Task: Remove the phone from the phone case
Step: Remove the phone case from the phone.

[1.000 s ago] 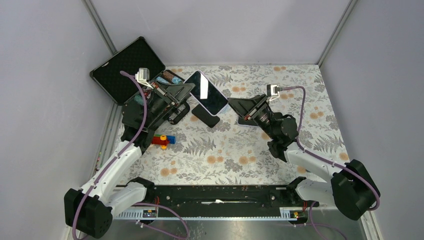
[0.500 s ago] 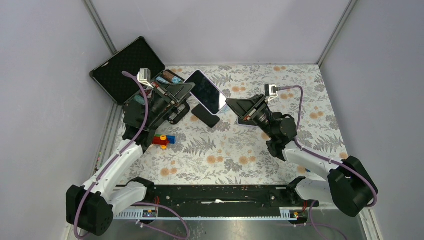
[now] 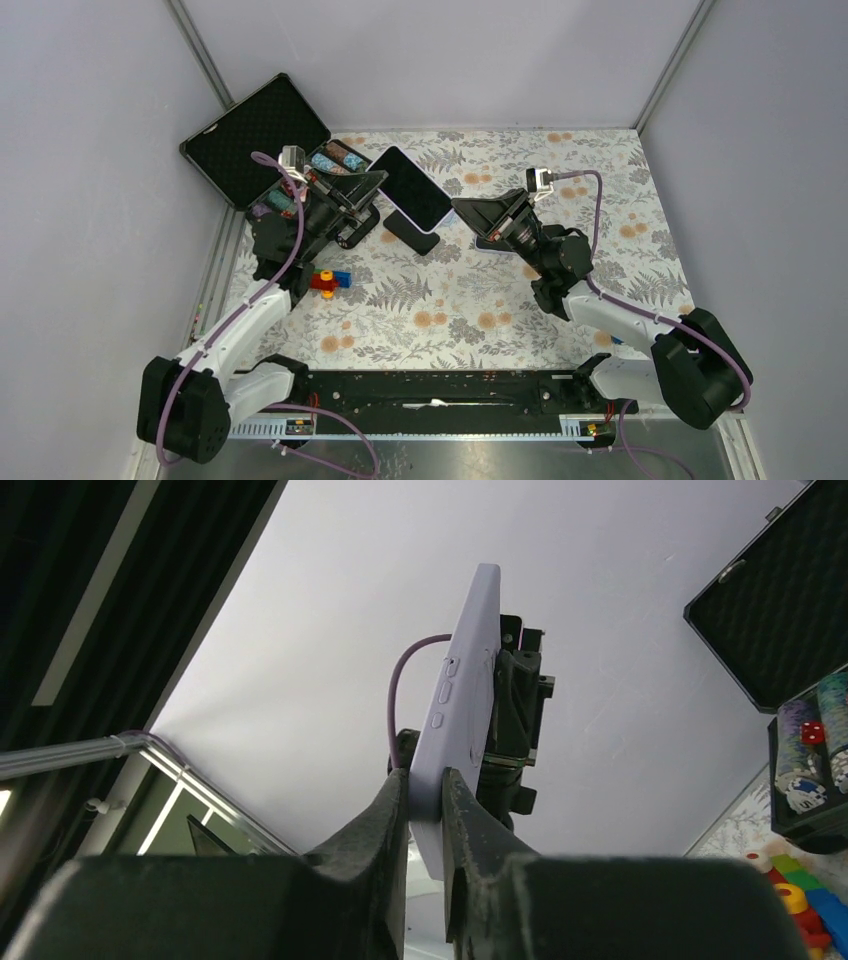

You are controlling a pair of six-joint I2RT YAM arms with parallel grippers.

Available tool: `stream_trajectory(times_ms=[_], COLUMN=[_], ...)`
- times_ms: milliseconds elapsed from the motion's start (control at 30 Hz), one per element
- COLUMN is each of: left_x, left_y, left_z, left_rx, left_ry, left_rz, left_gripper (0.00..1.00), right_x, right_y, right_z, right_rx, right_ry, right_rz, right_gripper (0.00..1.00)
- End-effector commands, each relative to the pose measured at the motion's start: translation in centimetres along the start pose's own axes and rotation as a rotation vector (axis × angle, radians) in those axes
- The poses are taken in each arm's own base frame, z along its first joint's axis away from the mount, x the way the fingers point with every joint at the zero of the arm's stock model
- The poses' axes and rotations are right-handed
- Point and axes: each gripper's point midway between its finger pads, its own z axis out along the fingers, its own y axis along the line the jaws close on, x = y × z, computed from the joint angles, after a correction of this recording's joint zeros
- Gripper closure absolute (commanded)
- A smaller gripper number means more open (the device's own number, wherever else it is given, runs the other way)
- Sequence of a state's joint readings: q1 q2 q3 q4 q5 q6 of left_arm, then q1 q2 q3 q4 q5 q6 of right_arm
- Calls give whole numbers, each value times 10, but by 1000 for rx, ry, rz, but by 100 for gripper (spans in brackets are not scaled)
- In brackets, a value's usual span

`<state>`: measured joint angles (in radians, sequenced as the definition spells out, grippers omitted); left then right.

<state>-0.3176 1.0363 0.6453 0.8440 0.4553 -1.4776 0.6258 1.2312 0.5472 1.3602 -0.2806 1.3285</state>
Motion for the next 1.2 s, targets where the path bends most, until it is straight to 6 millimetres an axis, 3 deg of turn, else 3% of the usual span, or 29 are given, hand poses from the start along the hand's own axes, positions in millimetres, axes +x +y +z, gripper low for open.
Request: stream_trajectory(times_ms=[0,67,200,667,1167], left_x=[-2,-2,-4,-13,-16], left_y=[-30,-31,-38,-88,-136], left_z=[-2,-1,0,10,5], left_rx=[140,157,200,411,528], left_ry=[1,2,1,62,96], left_rz=[-3,-15,-44,-188,-202], left_gripper=[100,100,100,100,100], right_x=[-9,-8,-8,-5,-14], right_y=[58,62,66,93,56], right_z=[11,12,13,16,29], right_rx=[-195,-207,-216,-299,-205], right_ry=[4,13,16,61,9], right_rz=[-51,-51,-36,-56,75], right_gripper=[91,100,100,100,100])
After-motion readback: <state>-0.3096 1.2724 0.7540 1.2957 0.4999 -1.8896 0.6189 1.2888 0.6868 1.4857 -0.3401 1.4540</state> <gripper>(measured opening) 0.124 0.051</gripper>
